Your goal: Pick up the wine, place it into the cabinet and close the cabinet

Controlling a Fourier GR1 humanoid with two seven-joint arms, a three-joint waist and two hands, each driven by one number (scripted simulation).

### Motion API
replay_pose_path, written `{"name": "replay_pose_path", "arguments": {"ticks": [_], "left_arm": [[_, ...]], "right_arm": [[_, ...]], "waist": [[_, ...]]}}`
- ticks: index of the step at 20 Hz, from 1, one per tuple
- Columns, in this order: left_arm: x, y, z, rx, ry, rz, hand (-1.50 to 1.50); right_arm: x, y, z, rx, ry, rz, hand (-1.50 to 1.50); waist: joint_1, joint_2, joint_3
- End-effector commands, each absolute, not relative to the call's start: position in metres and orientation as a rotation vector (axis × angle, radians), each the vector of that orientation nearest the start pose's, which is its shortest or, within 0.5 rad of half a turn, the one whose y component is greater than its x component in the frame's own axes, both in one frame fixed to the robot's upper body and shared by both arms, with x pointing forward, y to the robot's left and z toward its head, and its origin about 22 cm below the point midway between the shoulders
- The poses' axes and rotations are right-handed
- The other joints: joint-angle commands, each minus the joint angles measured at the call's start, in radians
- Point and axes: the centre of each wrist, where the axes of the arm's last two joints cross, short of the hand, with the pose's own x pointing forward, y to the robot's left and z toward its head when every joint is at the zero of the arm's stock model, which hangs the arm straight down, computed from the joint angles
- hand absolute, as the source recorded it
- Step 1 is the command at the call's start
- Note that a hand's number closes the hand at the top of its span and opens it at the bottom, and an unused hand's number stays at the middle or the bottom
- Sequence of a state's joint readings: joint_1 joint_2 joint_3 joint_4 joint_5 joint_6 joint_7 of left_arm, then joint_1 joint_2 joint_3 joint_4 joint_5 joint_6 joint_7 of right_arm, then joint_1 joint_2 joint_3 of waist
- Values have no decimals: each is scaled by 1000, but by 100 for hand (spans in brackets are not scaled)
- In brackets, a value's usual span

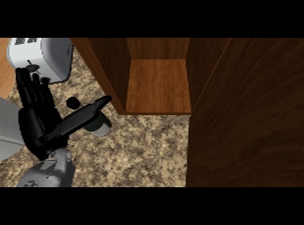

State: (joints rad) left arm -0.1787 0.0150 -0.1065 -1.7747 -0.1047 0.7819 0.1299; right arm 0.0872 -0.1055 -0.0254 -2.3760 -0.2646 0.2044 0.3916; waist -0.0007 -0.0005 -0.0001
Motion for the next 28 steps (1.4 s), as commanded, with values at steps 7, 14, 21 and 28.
{"name": "replay_pose_path", "arguments": {"ticks": [7,14,21,28], "left_arm": [[238,215,37,456,-1707,599,-150],[213,224,-7,464,-1649,590,-150],[227,229,-3,480,-1645,555,-150],[236,233,-42,441,-1617,561,-150]], "right_arm": [[151,-242,165,257,-1899,230,-150],[151,-235,165,256,-1899,236,-150],[152,-246,175,255,-1901,246,-150],[158,-249,164,258,-1896,250,-150]], "waist": [[0,0,0],[2,0,-1],[0,0,0],[-1,0,0]]}}
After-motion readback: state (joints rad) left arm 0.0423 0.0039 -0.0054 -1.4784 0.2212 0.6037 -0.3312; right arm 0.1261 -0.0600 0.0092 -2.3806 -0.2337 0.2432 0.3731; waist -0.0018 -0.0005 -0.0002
